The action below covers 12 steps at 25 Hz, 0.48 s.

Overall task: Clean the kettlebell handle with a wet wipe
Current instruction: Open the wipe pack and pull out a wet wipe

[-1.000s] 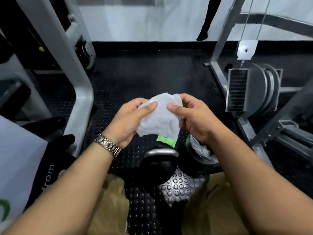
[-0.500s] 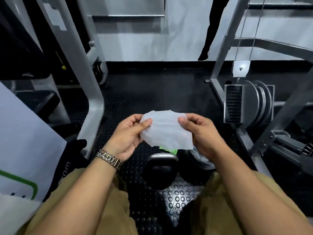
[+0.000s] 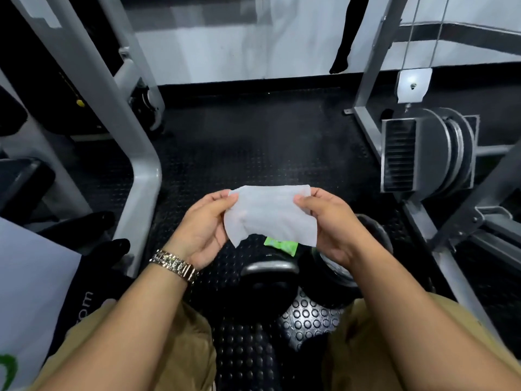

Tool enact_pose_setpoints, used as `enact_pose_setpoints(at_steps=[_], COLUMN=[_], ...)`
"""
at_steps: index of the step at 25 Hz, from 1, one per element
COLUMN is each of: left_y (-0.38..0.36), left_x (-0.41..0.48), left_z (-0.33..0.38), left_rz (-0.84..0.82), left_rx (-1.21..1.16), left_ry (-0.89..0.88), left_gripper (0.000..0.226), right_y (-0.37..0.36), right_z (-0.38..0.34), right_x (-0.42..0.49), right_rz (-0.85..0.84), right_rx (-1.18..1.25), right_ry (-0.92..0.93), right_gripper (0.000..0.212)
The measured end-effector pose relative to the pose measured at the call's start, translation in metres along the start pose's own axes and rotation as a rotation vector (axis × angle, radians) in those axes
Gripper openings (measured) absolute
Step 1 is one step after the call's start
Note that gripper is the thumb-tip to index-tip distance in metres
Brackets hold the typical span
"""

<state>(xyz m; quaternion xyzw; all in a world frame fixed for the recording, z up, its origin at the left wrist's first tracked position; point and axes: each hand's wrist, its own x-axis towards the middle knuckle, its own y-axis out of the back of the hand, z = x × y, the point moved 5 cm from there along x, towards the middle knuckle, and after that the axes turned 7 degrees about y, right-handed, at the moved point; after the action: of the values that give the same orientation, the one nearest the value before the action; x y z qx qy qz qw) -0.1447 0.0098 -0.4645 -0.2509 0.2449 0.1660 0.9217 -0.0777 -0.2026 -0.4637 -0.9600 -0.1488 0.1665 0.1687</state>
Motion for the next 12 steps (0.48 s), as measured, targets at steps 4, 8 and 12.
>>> enact_pose_setpoints(at_steps=[4, 8, 12], left_y=[0.007, -0.004, 0.004], left_x=[0.0, -0.03, -0.046], left_z=[-0.006, 0.036, 0.044], left_rz=[0.047, -0.082, -0.055], left_rx=[0.386, 0.295, 0.541], left_ry=[0.053, -0.425, -0.569], left_gripper=[0.047, 0.061, 0.073], right_y=[0.002, -0.006, -0.009], right_z=[0.012, -0.026, -0.036], right_x=[0.003, -0.003, -0.016], right_rz=[-0.026, -0.102, -0.16], right_rx=[-0.154, -0.019, -0.264], right_ry=[-0.099, 0.226, 0.407], right_gripper=[0.019, 0.018, 0.049])
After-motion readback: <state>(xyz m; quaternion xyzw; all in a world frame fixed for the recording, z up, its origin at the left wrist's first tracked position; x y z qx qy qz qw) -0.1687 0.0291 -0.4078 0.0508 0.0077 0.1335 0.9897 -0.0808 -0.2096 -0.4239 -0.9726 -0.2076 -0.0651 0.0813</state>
